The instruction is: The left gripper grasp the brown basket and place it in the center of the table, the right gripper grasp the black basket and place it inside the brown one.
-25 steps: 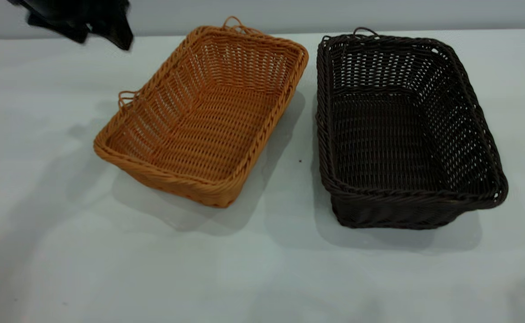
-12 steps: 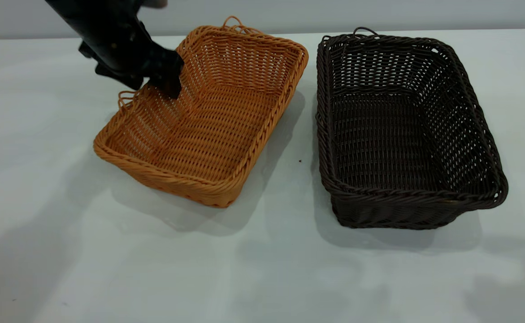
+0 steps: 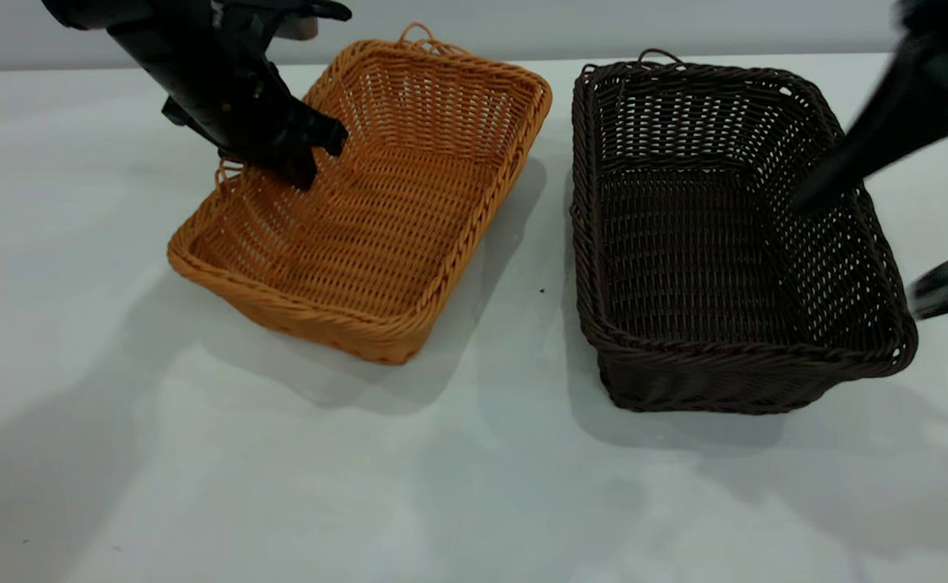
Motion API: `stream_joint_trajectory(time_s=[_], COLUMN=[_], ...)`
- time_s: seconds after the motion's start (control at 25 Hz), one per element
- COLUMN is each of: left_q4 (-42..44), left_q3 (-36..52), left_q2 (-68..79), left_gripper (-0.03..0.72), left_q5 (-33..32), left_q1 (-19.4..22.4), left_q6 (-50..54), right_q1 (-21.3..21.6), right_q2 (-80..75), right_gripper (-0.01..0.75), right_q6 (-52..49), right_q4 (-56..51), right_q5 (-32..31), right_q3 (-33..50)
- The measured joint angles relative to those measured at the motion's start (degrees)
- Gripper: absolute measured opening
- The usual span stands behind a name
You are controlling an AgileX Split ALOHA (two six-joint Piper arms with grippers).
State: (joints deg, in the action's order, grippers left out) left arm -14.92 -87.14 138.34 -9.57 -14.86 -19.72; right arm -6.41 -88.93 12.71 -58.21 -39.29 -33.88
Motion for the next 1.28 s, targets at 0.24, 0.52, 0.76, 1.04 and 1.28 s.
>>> stream_joint_trajectory(time_s=[0.24, 0.52, 0.76, 1.04, 1.28], left_q4=[1.14, 1.51, 1.60, 1.80, 2.06], left_q3=[0.00, 0.00, 0.00, 0.00, 0.00], left_q2=[-7.10, -12.98, -13.85, -13.85, -14.84], left_gripper=[0.078, 0.078, 0.078, 0.078, 0.078], left_q5=[0.34, 1.50, 1.68, 0.37, -4.75], left_q1=[1.55, 2.09, 2.04, 2.04, 2.11], left_q6=[-1.99, -2.59, -3.36, -4.34, -10.73], right_q1=[0.00, 0.00, 0.00, 0.77, 10.07], right_q2=[-13.96, -25.36, -32.46, -35.18, -34.83], right_gripper=[0.593, 0.593, 0.563, 0.206, 0.080], right_q6=[5.43, 15.46, 19.57, 22.96, 31.37], right_q4=[-17.01, -30.51, -36.40, -39.43, -37.51], right_q5=[1.02, 3.84, 6.40, 9.02, 7.77], right_q3=[-0.20, -1.10, -3.89, -6.70, -7.35])
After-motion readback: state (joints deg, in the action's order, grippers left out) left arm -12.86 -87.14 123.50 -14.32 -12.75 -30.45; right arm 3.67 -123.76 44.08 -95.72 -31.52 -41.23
